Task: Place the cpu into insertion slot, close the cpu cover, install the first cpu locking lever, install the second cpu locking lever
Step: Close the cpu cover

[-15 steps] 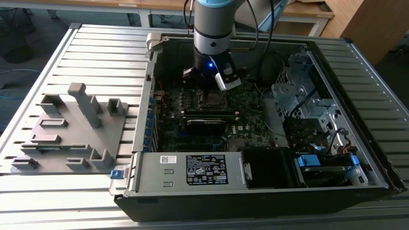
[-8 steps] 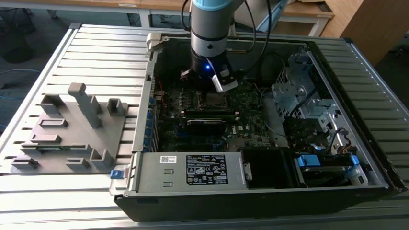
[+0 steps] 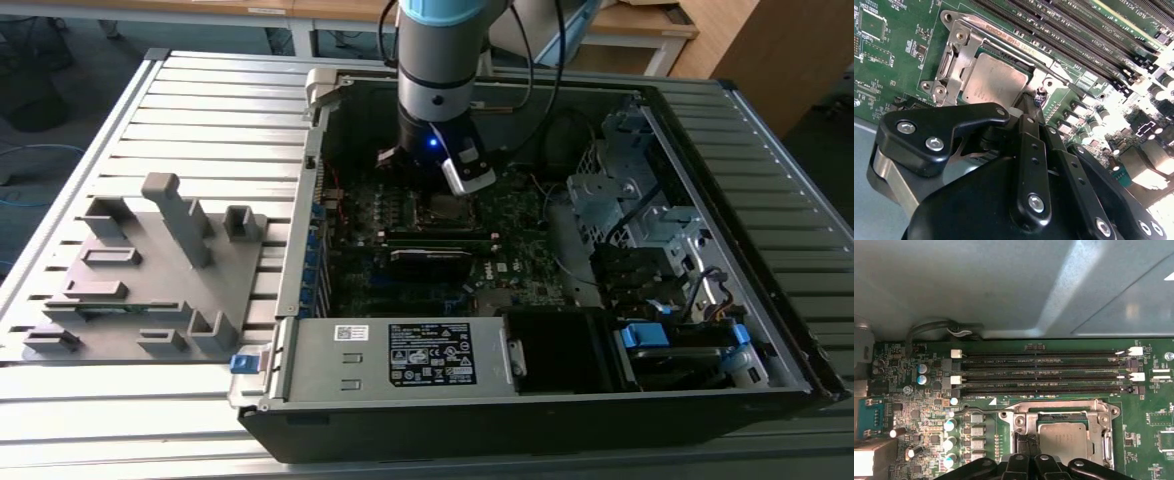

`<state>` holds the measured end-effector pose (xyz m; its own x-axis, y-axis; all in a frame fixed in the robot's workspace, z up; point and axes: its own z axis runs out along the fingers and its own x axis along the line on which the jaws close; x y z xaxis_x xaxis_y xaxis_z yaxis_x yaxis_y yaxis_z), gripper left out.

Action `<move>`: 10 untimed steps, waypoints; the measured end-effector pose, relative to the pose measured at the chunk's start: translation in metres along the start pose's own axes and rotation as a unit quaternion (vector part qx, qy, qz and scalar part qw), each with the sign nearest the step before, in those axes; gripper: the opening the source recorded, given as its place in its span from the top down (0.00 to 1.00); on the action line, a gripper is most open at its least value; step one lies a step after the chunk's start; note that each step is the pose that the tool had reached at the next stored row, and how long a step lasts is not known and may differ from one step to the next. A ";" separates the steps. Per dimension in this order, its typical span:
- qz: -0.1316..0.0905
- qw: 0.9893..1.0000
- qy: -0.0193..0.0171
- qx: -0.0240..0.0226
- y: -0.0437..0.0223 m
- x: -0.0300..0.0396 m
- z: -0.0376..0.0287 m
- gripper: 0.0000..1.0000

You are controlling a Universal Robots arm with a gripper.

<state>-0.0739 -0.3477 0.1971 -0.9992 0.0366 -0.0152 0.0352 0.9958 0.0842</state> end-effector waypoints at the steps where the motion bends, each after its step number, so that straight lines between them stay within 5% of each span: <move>1: 0.000 1.000 0.000 0.000 0.0000 0.0001 0.0002 0.90; 10: 0.000 1.000 -0.001 -0.001 0.0005 -0.0002 -0.0020 0.90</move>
<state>-0.0737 -0.3473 0.1992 -0.9992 0.0367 -0.0165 0.0352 0.9956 0.0864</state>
